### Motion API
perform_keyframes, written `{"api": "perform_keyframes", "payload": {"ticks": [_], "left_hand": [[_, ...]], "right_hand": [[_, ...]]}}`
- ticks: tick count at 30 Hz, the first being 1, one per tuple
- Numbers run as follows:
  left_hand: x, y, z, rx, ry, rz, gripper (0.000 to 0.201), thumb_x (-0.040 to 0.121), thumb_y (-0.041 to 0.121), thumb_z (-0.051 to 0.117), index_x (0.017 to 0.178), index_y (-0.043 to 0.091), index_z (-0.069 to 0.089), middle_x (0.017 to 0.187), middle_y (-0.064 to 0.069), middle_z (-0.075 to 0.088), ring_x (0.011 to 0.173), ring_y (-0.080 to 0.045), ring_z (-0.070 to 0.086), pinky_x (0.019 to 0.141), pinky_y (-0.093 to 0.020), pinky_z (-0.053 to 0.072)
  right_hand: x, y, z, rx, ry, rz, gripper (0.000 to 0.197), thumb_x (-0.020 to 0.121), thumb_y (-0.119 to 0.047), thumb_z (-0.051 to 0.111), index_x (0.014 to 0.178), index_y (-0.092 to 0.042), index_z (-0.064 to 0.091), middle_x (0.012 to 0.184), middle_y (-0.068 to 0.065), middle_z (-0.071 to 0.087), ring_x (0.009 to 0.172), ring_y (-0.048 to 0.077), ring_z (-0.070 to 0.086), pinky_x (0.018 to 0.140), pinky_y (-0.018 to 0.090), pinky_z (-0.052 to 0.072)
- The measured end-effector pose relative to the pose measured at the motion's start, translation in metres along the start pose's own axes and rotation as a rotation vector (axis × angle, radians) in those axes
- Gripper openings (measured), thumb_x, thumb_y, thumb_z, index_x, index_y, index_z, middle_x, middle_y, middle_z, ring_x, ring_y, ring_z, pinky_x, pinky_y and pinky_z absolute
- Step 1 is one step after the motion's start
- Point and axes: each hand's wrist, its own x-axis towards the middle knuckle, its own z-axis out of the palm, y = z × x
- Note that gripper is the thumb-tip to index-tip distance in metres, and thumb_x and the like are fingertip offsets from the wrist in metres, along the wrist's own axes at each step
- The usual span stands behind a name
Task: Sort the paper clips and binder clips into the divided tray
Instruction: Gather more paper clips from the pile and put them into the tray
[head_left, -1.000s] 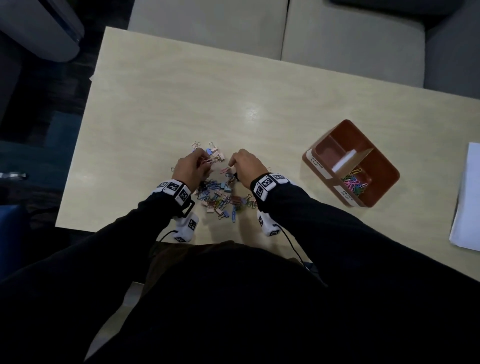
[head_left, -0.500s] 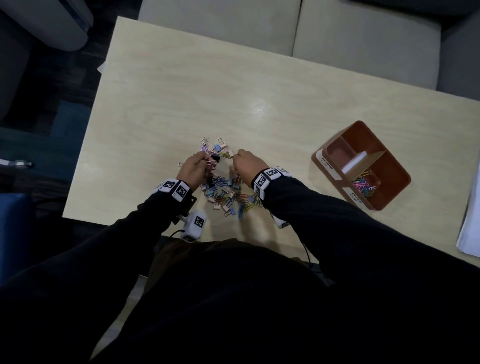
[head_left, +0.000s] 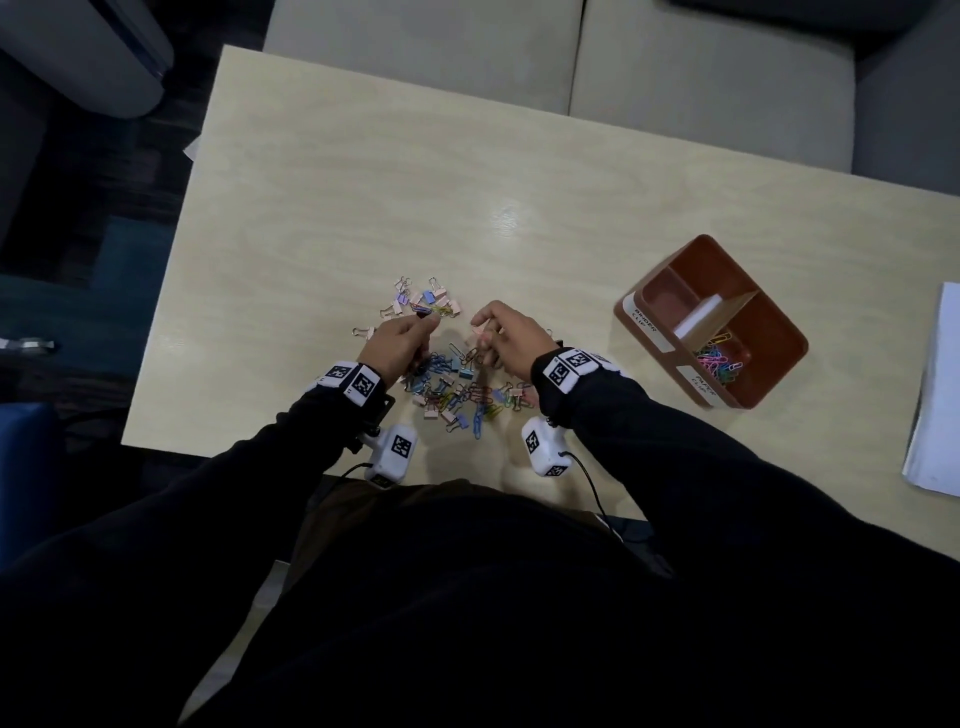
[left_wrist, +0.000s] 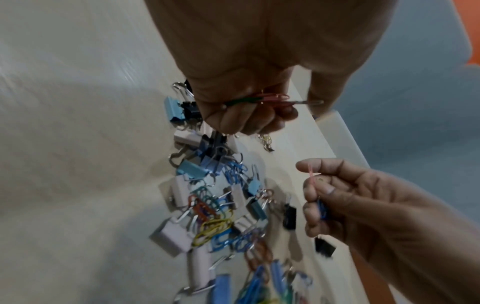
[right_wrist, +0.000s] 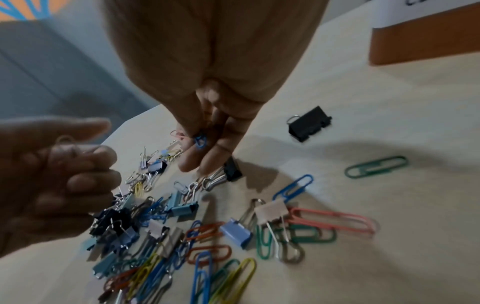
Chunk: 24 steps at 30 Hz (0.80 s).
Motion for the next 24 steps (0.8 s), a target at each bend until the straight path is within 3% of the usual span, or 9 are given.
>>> {"api": "perform_keyframes", "payload": {"ticks": [3,6,9,10,12,16,18,21,24], "left_hand": [[0.001,-0.009,0.004,0.174,-0.030,0.057,0.043,0.097,0.034,0.051,0.059,0.017,0.042,0.056,-0.002,0.049,0.052,-0.019,0.046,0.060,-0.029,0.039],[-0.001,-0.010,0.009,0.314,-0.131,0.101,0.027,0.094,0.027,0.056,0.071,0.015,0.051,0.064,0.000,0.054,0.057,-0.015,0.049,0.059,-0.027,0.039],[-0.006,-0.008,0.015,0.407,-0.221,0.140,0.004,0.092,0.017,0.057,0.089,0.015,0.058,0.080,0.001,0.062,0.069,-0.012,0.055,0.060,-0.024,0.041],[-0.007,-0.008,0.017,0.440,-0.233,0.149,0.002,0.091,0.015,0.056,0.091,0.015,0.058,0.083,0.000,0.063,0.070,-0.013,0.056,0.059,-0.023,0.041],[-0.008,-0.008,0.021,0.523,-0.238,0.174,0.004,0.089,0.013,0.056,0.091,0.015,0.059,0.084,-0.003,0.064,0.071,-0.018,0.057,0.060,-0.025,0.045],[-0.011,-0.013,0.031,0.733,-0.222,0.272,0.009,0.081,0.029,0.063,0.088,0.024,0.062,0.079,-0.004,0.070,0.075,-0.024,0.065,0.069,-0.032,0.053],[-0.010,-0.016,0.039,0.866,-0.228,0.329,0.016,0.081,0.033,0.062,0.096,0.028,0.061,0.088,-0.003,0.071,0.084,-0.026,0.065,0.071,-0.032,0.053],[-0.008,-0.019,0.048,0.977,-0.243,0.401,0.026,0.086,0.032,0.061,0.111,0.026,0.056,0.102,-0.004,0.069,0.093,-0.029,0.063,0.075,-0.033,0.049],[-0.005,-0.021,0.053,1.011,-0.214,0.423,0.023,0.088,0.028,0.059,0.109,0.023,0.054,0.103,-0.005,0.068,0.092,-0.029,0.063,0.074,-0.033,0.049]], "right_hand": [[-0.009,0.011,0.001,0.102,-0.074,0.073,0.028,0.098,-0.005,0.034,0.098,-0.018,0.059,0.077,0.008,0.065,0.064,0.019,0.067,0.053,0.023,0.048],[-0.019,0.019,0.005,0.208,-0.103,0.142,0.032,0.091,-0.007,0.034,0.080,-0.021,0.060,0.072,0.010,0.062,0.057,0.023,0.064,0.056,0.033,0.047],[-0.034,0.015,0.002,0.277,-0.159,0.166,0.023,0.095,-0.006,0.037,0.079,-0.008,0.055,0.062,0.015,0.057,0.038,0.014,0.052,0.037,0.015,0.037],[-0.038,0.016,0.002,0.270,-0.177,0.163,0.020,0.096,-0.009,0.041,0.081,-0.005,0.054,0.064,0.017,0.057,0.037,0.014,0.050,0.035,0.015,0.034],[-0.041,0.022,0.005,0.180,-0.202,0.120,0.019,0.096,-0.020,0.050,0.082,-0.008,0.053,0.068,0.016,0.059,0.043,0.017,0.049,0.041,0.021,0.038],[-0.045,0.034,0.009,-0.351,-0.216,-0.038,0.029,0.097,-0.038,0.052,0.080,-0.015,0.050,0.077,0.008,0.060,0.065,0.020,0.051,0.058,0.029,0.037],[-0.052,0.033,0.011,-0.535,-0.225,-0.127,0.025,0.096,-0.038,0.052,0.085,-0.016,0.050,0.079,0.002,0.056,0.073,0.023,0.053,0.061,0.031,0.035],[-0.060,0.034,0.014,-0.690,-0.206,-0.233,0.012,0.093,-0.027,0.053,0.095,-0.015,0.053,0.094,0.005,0.062,0.085,0.030,0.060,0.063,0.031,0.035],[-0.062,0.035,0.018,-0.766,-0.192,-0.299,0.023,0.094,-0.021,0.049,0.117,-0.016,0.054,0.115,0.008,0.062,0.099,0.032,0.061,0.069,0.032,0.037]]}}
